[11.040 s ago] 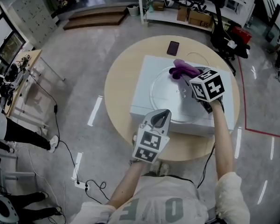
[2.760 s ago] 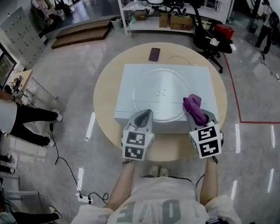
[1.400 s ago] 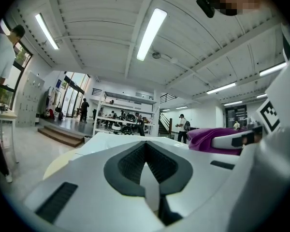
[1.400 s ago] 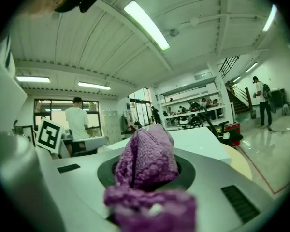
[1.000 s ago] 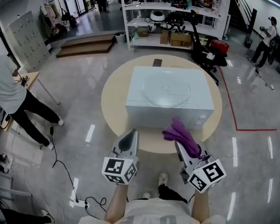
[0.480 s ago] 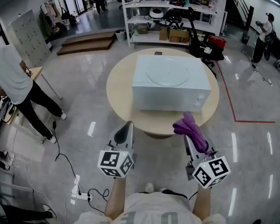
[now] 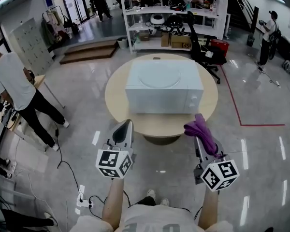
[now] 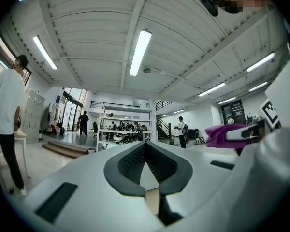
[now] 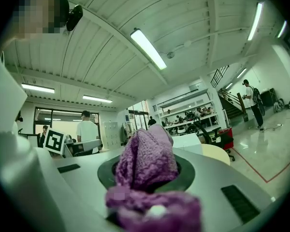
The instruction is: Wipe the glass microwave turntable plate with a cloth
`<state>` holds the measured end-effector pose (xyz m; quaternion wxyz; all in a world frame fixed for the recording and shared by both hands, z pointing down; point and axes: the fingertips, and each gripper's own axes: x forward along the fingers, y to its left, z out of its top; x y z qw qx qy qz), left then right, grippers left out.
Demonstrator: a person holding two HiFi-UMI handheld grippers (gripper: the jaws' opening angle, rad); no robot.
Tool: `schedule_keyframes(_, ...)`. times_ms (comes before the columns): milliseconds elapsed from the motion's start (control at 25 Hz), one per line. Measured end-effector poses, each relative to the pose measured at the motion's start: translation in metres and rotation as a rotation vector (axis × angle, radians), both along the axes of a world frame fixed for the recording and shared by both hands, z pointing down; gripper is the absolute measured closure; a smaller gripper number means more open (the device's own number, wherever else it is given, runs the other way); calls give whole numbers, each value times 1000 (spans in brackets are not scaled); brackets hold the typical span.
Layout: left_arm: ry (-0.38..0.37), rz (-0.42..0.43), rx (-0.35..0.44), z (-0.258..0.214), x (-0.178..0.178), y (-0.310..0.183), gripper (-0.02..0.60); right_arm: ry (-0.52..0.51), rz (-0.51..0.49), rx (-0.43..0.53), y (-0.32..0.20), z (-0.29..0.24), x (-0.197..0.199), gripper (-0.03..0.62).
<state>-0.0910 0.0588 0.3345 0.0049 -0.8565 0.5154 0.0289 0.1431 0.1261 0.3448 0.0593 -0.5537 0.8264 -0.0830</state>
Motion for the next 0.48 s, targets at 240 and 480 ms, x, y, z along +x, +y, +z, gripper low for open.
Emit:
schedule_keyframes(240,-16,-3,55,-10,12,29,586,-41,20,17,2,-4,4,546)
schedule_keyframes(480,26,-32,14,1,-6,38,586,-18,46,-6,13,-3,-5,546)
